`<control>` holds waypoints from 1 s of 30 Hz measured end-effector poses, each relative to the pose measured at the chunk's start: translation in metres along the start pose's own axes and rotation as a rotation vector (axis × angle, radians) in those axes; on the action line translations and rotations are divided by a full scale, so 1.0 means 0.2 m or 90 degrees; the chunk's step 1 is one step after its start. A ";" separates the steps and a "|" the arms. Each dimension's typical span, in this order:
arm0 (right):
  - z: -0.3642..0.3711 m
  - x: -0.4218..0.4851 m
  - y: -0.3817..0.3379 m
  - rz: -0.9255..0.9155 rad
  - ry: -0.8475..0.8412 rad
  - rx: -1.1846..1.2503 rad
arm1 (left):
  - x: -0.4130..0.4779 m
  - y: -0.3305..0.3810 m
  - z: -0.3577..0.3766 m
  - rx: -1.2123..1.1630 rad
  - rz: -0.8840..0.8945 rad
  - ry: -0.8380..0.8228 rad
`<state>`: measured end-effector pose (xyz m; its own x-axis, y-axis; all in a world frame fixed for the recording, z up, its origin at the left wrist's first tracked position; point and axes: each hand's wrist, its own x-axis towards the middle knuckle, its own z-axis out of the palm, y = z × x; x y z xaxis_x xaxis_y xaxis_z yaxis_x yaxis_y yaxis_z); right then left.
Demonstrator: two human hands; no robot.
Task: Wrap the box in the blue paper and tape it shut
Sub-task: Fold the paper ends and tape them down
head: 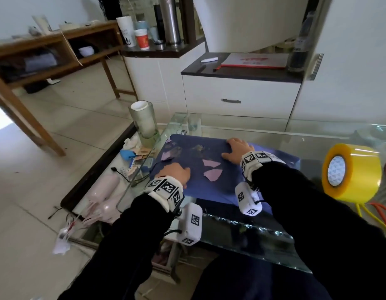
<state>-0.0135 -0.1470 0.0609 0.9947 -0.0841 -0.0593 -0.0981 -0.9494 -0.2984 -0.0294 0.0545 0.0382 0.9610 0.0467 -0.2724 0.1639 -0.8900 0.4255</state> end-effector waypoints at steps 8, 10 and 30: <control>0.05 -0.06 -0.03 0.003 -0.005 -0.014 | -0.14 -0.11 0.00 -0.117 -0.093 -0.172; 0.07 -0.07 -0.07 0.011 -0.011 -0.015 | -0.12 -0.16 0.02 -0.130 -0.100 -0.141; 0.50 -0.25 -0.33 0.077 -0.189 0.103 | -0.09 -0.64 0.05 -0.335 -0.068 0.072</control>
<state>-0.0602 -0.0500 -0.0112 0.9257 -0.0790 -0.3700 -0.2420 -0.8754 -0.4185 -0.0694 0.1624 -0.0203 0.9461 0.1990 -0.2555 0.3232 -0.5324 0.7824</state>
